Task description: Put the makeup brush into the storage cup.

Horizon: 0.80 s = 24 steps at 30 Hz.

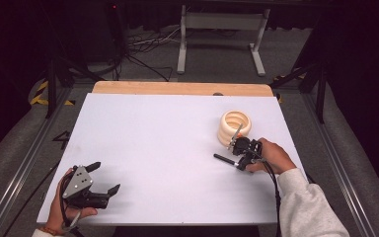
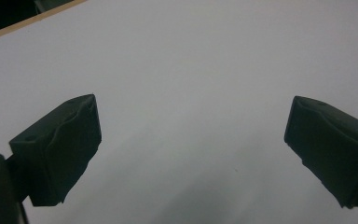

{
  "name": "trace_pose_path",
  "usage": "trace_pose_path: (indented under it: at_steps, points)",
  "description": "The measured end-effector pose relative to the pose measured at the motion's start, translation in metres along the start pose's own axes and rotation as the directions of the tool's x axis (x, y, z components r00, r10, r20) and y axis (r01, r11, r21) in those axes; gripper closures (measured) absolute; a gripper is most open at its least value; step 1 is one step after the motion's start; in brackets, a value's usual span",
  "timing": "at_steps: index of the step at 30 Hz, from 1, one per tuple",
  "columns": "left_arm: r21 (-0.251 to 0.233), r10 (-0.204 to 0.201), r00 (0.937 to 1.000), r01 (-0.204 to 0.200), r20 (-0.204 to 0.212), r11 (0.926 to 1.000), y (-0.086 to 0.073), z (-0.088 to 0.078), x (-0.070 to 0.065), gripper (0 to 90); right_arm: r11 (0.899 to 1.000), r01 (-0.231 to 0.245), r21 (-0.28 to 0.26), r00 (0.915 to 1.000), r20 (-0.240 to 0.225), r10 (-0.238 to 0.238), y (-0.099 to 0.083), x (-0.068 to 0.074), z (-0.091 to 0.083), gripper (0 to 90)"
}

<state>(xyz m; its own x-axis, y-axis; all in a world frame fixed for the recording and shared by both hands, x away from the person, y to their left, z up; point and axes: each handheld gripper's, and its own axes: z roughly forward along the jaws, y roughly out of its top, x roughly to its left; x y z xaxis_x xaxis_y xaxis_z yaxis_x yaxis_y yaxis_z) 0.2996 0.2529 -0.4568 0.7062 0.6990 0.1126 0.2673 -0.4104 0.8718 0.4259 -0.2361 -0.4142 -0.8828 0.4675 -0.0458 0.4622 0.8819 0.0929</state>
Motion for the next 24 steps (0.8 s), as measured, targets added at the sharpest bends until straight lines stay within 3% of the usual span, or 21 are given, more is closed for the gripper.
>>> trace_pose_path:
  at_steps: [9, 14, 20, 21, 24]
  points:
    - [0.003, 0.003, 1.0, -0.003, -0.002, 1.0, 0.0, 0.001, 0.0, 4.8, 0.996, -0.053, -0.078, 0.9979, -0.041, 0.05, -0.01, -0.002, 0.0, 77.1]
    - [0.003, 0.003, 1.0, -0.003, 0.001, 1.0, 0.001, 0.002, -0.001, 4.9, 0.996, -0.032, -0.086, 0.9992, -0.028, 0.03, -0.011, -0.001, -0.005, 77.4]
    - [0.006, 0.01, 0.9999, -0.01, 0.006, 0.9999, 0.003, 0.004, -0.002, 5.3, 0.988, -0.046, -0.146, 0.9988, -0.024, 0.043, -0.016, -0.002, -0.011, 86.0]
    - [0.009, 0.017, 0.9998, -0.017, 0.007, 0.9998, 0.003, 0.005, -0.003, 5.3, 0.982, -0.053, -0.181, 0.9986, -0.017, 0.051, -0.018, -0.003, -0.016, 90.0]
    - [0.012, 0.017, 0.9998, -0.017, 0.011, 0.9998, 0.004, 0.006, -0.003, 5.3, 0.989, -0.055, -0.14, 0.9983, -0.023, 0.053, -0.018, -0.003, -0.011, 84.2]
